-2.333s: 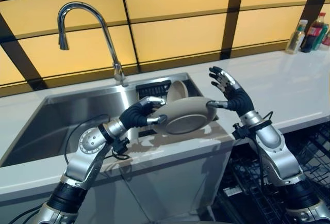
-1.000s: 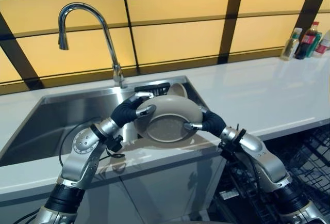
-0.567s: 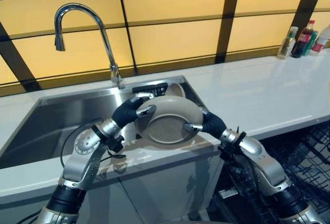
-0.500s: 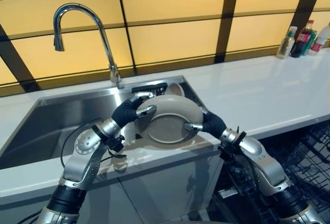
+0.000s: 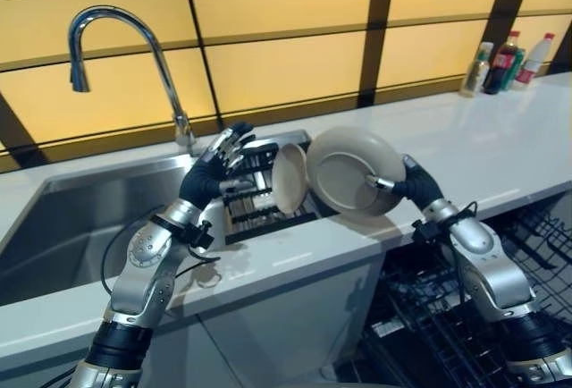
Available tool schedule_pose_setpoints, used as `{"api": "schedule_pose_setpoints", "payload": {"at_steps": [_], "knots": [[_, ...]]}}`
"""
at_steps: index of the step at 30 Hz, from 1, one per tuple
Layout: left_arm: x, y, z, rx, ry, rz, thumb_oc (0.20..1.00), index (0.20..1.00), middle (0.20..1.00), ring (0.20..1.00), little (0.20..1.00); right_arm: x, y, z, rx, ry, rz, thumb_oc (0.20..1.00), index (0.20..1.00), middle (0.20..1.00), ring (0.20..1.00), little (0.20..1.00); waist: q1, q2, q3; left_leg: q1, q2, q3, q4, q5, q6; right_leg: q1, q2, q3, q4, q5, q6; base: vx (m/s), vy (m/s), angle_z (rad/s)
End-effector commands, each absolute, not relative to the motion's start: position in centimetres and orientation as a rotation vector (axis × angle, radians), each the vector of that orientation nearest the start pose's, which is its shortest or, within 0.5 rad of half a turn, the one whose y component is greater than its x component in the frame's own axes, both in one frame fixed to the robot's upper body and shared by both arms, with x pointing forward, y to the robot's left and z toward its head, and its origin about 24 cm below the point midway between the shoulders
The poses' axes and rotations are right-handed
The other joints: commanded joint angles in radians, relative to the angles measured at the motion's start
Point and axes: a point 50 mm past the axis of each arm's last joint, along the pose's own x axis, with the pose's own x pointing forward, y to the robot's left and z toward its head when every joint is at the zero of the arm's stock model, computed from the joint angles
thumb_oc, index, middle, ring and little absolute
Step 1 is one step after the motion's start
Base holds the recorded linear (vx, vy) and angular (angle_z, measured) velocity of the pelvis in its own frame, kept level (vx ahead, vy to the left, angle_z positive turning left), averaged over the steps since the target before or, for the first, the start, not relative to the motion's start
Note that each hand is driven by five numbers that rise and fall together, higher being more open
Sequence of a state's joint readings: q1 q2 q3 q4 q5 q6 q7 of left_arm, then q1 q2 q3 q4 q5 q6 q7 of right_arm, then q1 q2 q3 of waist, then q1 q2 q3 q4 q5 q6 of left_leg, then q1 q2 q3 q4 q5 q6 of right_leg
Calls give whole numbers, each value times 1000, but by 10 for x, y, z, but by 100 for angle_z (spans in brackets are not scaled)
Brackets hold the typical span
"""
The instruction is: Pick up plates and place into dishwasher.
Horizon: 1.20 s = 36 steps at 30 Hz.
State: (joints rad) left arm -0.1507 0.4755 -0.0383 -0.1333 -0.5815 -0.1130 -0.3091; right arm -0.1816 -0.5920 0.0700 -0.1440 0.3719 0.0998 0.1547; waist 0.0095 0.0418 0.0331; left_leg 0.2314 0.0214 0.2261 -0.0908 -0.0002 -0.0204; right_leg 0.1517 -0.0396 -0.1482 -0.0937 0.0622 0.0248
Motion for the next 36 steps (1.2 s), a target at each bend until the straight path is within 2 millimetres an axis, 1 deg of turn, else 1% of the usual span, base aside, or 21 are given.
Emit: {"api": "schedule_pose_setpoints", "payload": {"at_steps": [1, 8, 10, 13, 20, 23, 28, 31, 34, 36], "knots": [[277, 202, 156, -71, -447, -393, 1000, 1000, 1000, 1000, 1000, 293, -215, 178, -327, -356, 205, 200, 200, 200, 200, 200, -15, -38, -31, -27, -17, 1, 4, -88, 14, -5, -33, -22, 6, -79, 79, -36, -44, -13], [276, 218, 157, -57, -445, -330, 1000, 1000, 1000, 1000, 1000, 284, -251, 177, -423, -337, 28, 200, 200, 200, 200, 200, -48, -41, -27, -26, -15, 34, 4, -97, 19, -20, -23, 6, 6, -76, 78, -24, -59, -15], [273, 227, 154, -47, -437, -297, 1000, 1000, 1000, 1000, 1000, 275, -264, 172, -419, -318, -24, 200, 200, 200, 200, 200, -63, -40, -23, -25, -14, 47, 4, -102, 22, -26, -23, 14, 6, -73, 81, -1, -95, -7], [270, 237, 151, -29, -421, -268, 1000, 1000, 1000, 1000, 1000, 266, -279, 164, -420, -287, -91, 200, 200, 200, 200, 200, -78, -39, -17, -24, -15, 60, 4, -108, 26, -35, -22, 26, 6, -69, 84, 8, -107, -14], [269, 255, 149, 12, -401, -210, 1000, 1000, 1000, 1000, 1000, 253, -306, 150, -422, -213, -215, 200, 200, 200, 200, 200, -114, -29, 20, -27, -21, 86, 4, -115, 36, -65, -24, 53, 6, -51, 93, -12, -121, -17], [269, 260, 151, 23, -417, -173, 1000, 1000, 1000, 1000, 1000, 251, -320, 147, -442, -176, -270, 200, 200, 200, 200, 200, -138, -11, 57, -37, -22, 93, 4, -114, 36, -87, -28, 68, 7, -42, 102, -52, -82, -9], [271, 262, 159, -5, -467, -115, 1000, 1000, 1000, 1000, 1000, 258, -331, 150, -452, -145, -284, 200, 200, 200, 200, 200, -158, 29, 123, -83, -28, 94, 13, -94, 34, -151, -36, 92, 42, -42, 103, -104, -24, -21], [276, 255, 164, -31, -500, -90, 1000, 1000, 1000, 1000, 1000, 271, -331, 161, -460, -155, -272, 200, 200, 200, 200, 200, -168, 60, 182, -139, -32, 96, 86, -105, 35, -199, -50, 110, 95, -61, 92, -113, 24, -12], [279, 250, 166, -53, -507, -83, 1000, 1000, 1000, 1000, 1000, 277, -330, 166, -471, -141, -252, 200, 200, 200, 200, 200, -175, 74, 217, -180, -35, 102, 167, -122, 36, -232, -64, 114, 161, -88, 80, -31, 33, -19], [280, 246, 163, -69, -495, -87, 1000, 1000, 1000, 1000, 1000, 277, -332, 164, -483, -115, -241, 200, 200, 200, 200, 200, -179, 83, 238, -200, -34, 100, 209, -125, 31, -245, -70, 112, 214, -112, 69, 29, 13, -5]]}}
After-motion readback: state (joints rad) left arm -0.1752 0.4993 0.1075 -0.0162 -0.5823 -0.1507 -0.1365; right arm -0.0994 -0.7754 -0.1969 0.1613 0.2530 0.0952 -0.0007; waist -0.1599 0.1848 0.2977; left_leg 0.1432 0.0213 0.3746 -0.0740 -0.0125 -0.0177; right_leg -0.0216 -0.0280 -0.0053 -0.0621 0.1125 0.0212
